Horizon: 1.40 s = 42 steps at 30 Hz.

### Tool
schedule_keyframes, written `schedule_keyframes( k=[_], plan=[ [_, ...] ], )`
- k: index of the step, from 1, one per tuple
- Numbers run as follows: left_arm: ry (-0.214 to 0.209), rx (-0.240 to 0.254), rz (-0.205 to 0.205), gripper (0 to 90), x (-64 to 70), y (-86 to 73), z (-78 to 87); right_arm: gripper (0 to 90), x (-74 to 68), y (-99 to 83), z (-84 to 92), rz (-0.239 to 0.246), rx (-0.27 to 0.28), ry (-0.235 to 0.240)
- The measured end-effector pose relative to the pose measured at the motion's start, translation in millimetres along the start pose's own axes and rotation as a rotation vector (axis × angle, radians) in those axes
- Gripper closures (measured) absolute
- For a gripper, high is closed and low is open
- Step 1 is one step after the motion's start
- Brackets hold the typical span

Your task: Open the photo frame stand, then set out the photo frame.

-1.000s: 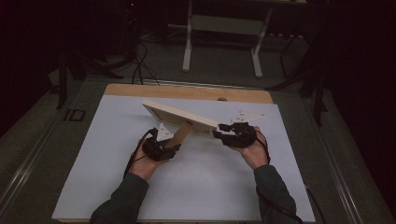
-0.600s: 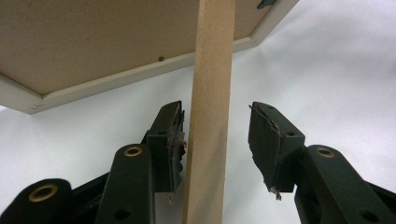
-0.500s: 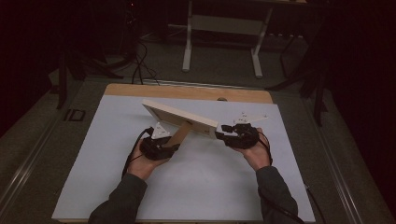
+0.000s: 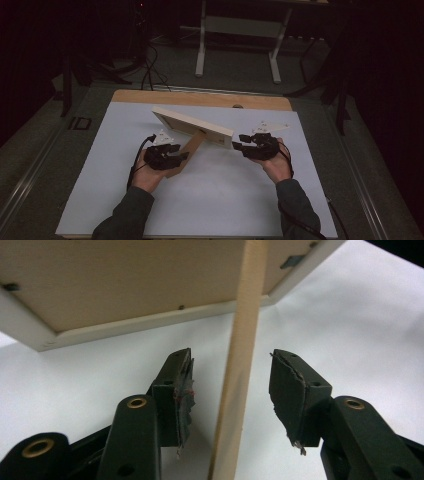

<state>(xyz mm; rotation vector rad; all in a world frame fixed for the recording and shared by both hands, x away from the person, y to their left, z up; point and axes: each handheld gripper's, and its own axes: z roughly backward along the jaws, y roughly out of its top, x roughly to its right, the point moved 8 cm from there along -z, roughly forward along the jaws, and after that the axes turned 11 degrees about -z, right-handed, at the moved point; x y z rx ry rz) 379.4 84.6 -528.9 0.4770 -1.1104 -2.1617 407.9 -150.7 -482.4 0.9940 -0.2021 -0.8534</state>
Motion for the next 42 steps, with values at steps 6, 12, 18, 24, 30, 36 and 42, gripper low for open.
schedule_keyframes(
  k=[6, 12, 18, 24, 30, 36, 42],
  plan=[
    [0.006, 0.03, 0.058, 52.3, -9.4, 0.6, 6.1, 55.9, 2.8, -0.5, 2.1, -0.006, 0.003, -0.005],
    [0.014, 0.071, 0.103, 53.2, -17.7, 3.0, 14.3, 57.4, 6.4, -0.7, 5.2, -0.014, 0.004, -0.009],
    [0.001, 0.086, 0.127, 55.0, -22.5, 4.6, 19.6, 65.8, 10.6, -2.3, 6.6, -0.034, 0.007, -0.007],
    [-0.006, 0.091, 0.125, 62.1, -25.5, 11.4, 24.1, 76.6, 17.0, -0.5, 7.5, -0.063, 0.031, -0.047],
    [0.007, 0.086, 0.119, 71.0, -29.5, 17.0, 26.1, 86.8, 19.4, 3.9, 6.7, -0.072, 0.048, -0.086],
    [0.017, 0.087, 0.118, 81.5, -30.9, 20.5, 23.2, 89.8, 21.4, 7.4, 4.9, -0.087, 0.062, -0.117],
    [0.088, 0.131, 0.112, 90.0, -33.6, 27.3, 24.9, 89.7, 20.8, 7.1, 0.7, -0.099, 0.06, -0.109]
  ],
)
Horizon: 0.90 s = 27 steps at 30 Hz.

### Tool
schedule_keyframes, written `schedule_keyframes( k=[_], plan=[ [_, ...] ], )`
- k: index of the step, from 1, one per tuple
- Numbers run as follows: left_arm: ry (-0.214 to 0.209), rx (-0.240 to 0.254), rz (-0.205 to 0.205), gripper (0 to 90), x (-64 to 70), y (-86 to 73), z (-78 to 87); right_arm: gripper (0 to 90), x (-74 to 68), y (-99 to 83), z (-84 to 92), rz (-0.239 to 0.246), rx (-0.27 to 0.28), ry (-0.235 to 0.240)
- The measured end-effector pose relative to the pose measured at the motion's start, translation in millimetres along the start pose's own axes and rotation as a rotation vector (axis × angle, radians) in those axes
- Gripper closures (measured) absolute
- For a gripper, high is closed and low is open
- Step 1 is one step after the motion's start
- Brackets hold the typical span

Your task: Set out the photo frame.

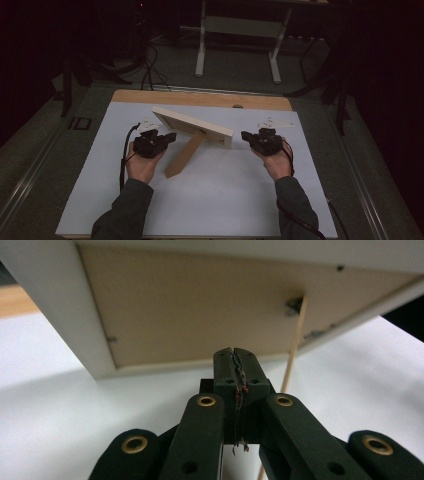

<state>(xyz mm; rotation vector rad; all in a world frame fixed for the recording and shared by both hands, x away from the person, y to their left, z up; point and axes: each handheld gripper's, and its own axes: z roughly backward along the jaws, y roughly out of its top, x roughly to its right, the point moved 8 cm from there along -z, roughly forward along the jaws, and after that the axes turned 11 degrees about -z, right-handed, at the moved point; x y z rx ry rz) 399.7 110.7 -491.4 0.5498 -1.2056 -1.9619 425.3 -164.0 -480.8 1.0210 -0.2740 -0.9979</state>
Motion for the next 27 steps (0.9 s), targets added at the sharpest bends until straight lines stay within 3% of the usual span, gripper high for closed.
schedule_keyframes(
  k=[3, 12, 27],
  plan=[
    [0.005, 0.008, 0.028, 90.0, -1.9, 3.4, -0.2, 89.7, -2.4, -1.5, -3.3, 0.002, -0.009, 0.008],
    [0.014, 0.015, 0.059, 90.0, -4.4, 11.2, -3.2, 89.5, -10.3, 3.4, -8.8, -0.002, 0.002, 0.021],
    [0.039, -0.001, 0.034, 90.0, -3.6, 21.5, -9.5, 88.1, -12.7, 3.7, -14.9, -0.017, 0.003, 0.027]
  ],
)
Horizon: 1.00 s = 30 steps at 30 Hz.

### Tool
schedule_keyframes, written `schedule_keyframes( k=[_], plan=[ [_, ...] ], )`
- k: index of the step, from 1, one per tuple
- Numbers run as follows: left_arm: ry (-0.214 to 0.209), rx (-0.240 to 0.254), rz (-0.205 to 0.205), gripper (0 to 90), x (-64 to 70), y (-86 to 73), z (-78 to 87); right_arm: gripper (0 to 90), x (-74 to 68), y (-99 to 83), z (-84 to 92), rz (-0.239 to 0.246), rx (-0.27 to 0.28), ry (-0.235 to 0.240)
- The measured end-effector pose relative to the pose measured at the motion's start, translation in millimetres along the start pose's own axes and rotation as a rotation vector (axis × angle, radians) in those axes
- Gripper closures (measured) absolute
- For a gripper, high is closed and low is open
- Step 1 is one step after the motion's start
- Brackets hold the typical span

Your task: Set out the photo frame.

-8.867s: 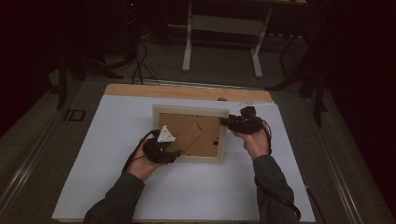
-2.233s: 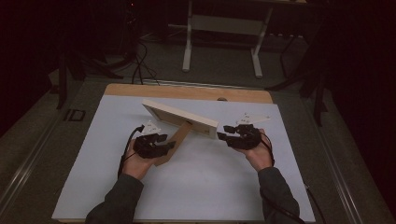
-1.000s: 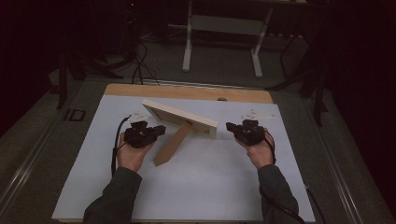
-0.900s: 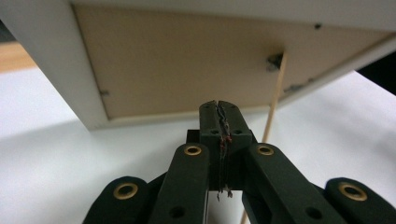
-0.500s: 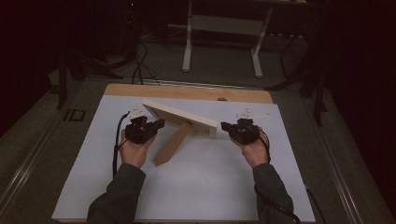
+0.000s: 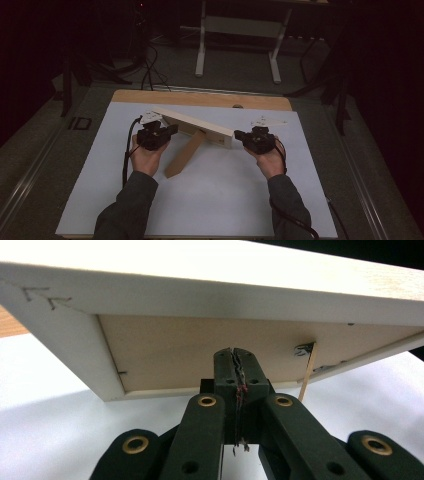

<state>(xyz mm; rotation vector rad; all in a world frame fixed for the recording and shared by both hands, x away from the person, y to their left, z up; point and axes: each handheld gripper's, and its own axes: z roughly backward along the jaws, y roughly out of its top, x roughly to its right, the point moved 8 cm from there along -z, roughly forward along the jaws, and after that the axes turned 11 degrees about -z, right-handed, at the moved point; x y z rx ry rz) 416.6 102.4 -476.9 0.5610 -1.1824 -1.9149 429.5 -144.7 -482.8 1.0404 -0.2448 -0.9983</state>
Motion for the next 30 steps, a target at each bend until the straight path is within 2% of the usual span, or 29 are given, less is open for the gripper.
schedule_keyframes(
  k=[16, 30],
  plan=[
    [-0.001, 0.007, -0.018, 90.0, 3.3, 7.7, -5.4, 88.0, -6.4, 7.2, -3.8, 0.003, 0.01, 0.009],
    [-0.011, 0.005, 0.002, 90.0, 5.0, 9.8, -8.8, 88.3, -7.2, 10.2, -4.3, 0.012, 0.004, 0.002]
  ],
)
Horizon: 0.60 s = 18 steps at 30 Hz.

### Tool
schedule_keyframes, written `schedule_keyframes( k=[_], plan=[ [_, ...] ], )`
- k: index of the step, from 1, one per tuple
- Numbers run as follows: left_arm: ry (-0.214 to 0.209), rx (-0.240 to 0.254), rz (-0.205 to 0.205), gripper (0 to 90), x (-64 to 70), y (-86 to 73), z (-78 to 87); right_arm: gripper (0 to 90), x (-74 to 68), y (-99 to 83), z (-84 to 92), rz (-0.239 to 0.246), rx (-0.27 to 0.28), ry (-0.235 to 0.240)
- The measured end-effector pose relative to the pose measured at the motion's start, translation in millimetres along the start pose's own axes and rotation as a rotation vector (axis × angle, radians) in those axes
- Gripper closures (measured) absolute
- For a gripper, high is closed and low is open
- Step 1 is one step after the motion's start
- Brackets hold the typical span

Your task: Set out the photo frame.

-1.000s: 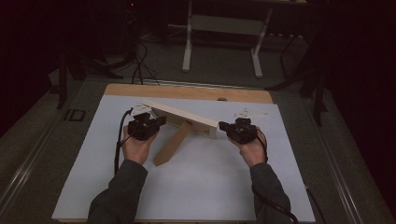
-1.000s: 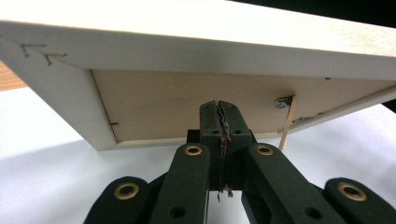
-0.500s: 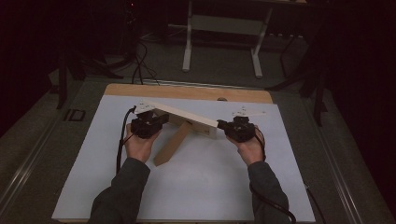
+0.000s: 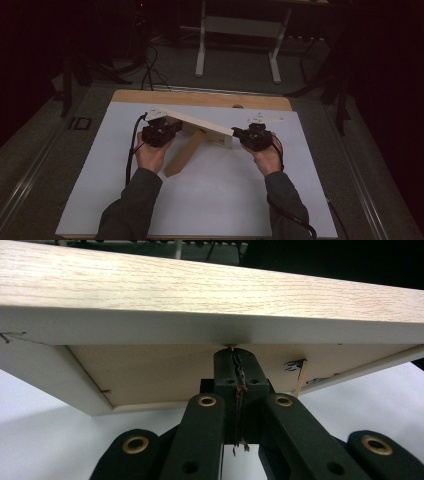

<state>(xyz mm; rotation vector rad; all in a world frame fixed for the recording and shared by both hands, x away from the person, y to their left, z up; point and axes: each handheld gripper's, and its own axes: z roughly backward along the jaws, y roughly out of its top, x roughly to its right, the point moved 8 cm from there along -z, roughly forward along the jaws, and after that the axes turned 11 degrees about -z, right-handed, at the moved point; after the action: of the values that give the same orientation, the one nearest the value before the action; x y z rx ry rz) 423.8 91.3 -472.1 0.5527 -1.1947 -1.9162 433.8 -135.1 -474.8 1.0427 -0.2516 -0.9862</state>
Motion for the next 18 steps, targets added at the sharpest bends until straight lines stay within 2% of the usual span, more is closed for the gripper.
schedule_keyframes(
  k=[18],
  plan=[
    [-0.016, -0.012, -0.019, 90.0, 11.0, 2.2, -6.0, 89.5, -3.2, -0.7, 0.1, 0.014, -0.002, 0.005]
  ],
)
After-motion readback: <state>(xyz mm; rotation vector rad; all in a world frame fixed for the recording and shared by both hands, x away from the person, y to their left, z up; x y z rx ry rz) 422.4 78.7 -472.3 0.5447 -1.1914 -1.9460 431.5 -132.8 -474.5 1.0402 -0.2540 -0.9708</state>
